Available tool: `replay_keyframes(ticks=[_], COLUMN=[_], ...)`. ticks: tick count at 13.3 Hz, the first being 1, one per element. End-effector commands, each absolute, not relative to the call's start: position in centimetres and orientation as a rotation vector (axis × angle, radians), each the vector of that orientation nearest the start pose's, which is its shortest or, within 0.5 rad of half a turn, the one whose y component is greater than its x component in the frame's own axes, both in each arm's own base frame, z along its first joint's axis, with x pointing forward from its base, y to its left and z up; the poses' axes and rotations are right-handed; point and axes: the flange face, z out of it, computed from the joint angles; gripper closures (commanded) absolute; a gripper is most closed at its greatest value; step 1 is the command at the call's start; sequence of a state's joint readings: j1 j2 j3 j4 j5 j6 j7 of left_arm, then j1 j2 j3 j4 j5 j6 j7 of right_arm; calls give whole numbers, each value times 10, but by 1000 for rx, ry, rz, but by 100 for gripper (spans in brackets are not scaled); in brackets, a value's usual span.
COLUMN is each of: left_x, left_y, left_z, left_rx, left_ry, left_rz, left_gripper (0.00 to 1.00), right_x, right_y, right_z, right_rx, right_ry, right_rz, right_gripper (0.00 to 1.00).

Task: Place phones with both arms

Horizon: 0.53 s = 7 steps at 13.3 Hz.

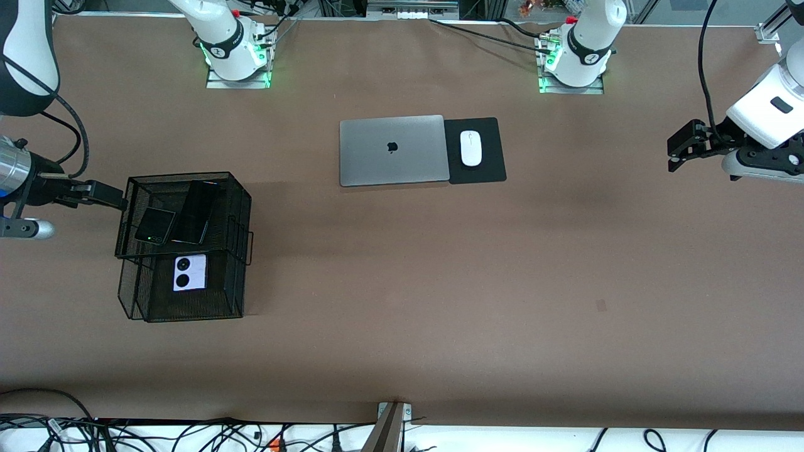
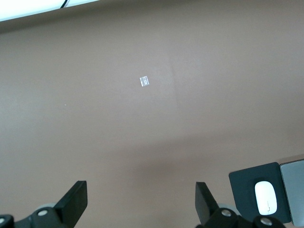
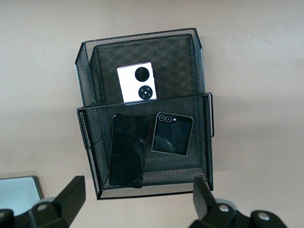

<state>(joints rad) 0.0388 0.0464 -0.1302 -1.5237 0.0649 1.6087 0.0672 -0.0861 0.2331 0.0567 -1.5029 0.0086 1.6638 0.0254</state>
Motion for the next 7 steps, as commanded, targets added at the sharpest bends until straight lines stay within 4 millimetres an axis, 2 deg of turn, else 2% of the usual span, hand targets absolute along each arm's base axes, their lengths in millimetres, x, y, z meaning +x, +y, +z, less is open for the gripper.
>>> replay_keyframes(ticks=[1, 7], left_x=[569, 569], left_y=[-35, -34], left_z=[636, 634], left_rx=[-3073, -3075], left_ry=[244, 242], left_rz=[-95, -90], left_gripper=[0, 0], right_x=[619, 622], right_y=[-21, -24], right_z=[529, 530], right_rx=[-3131, -3119], right_ry=[79, 110], right_rz=[93, 83], right_gripper=[0, 0])
